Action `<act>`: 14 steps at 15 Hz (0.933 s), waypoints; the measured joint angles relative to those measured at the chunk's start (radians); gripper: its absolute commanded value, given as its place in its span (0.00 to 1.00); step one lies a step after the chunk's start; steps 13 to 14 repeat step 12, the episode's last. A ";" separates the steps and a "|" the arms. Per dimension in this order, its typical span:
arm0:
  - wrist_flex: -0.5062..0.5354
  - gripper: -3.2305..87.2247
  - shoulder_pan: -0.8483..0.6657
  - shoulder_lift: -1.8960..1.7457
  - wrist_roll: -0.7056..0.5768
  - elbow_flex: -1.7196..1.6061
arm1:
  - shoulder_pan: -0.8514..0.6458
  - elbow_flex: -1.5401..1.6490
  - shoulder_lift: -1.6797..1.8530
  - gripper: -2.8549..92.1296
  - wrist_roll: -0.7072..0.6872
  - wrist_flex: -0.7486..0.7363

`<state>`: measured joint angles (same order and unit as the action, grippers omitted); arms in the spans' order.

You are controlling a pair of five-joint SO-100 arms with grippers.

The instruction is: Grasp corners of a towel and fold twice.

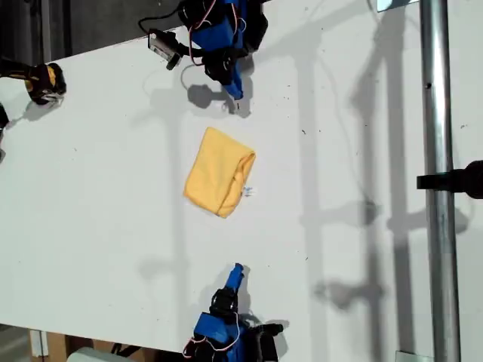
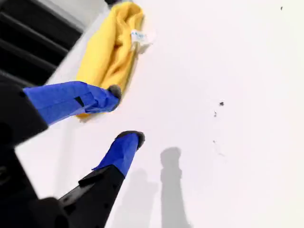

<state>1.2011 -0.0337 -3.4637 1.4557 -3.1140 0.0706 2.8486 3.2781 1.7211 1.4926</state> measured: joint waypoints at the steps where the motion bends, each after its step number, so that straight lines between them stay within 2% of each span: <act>1: 0.063 0.19 -0.002 -0.002 0.135 0.000 | -0.020 0.000 0.005 0.11 -0.006 0.011; 2: 0.084 0.18 -0.012 -0.003 0.144 0.000 | -0.035 0.000 0.005 0.12 -0.017 0.017; 3: 0.091 0.17 -0.012 -0.003 0.008 0.000 | -0.051 0.000 0.005 0.12 -0.038 0.018; 4: 0.091 0.17 -0.012 -0.003 -0.215 0.000 | -0.057 0.000 0.005 0.12 -0.078 0.026; 5: 0.091 0.17 -0.005 -0.003 -0.383 0.000 | -0.064 0.000 0.005 0.12 -0.150 0.028; 6: 0.091 0.17 -0.005 -0.003 -0.436 0.000 | -0.066 0.000 0.005 0.12 -0.183 0.028; 14: 0.091 0.17 -0.006 -0.003 -0.471 0.000 | -0.067 0.000 0.005 0.12 -0.201 0.028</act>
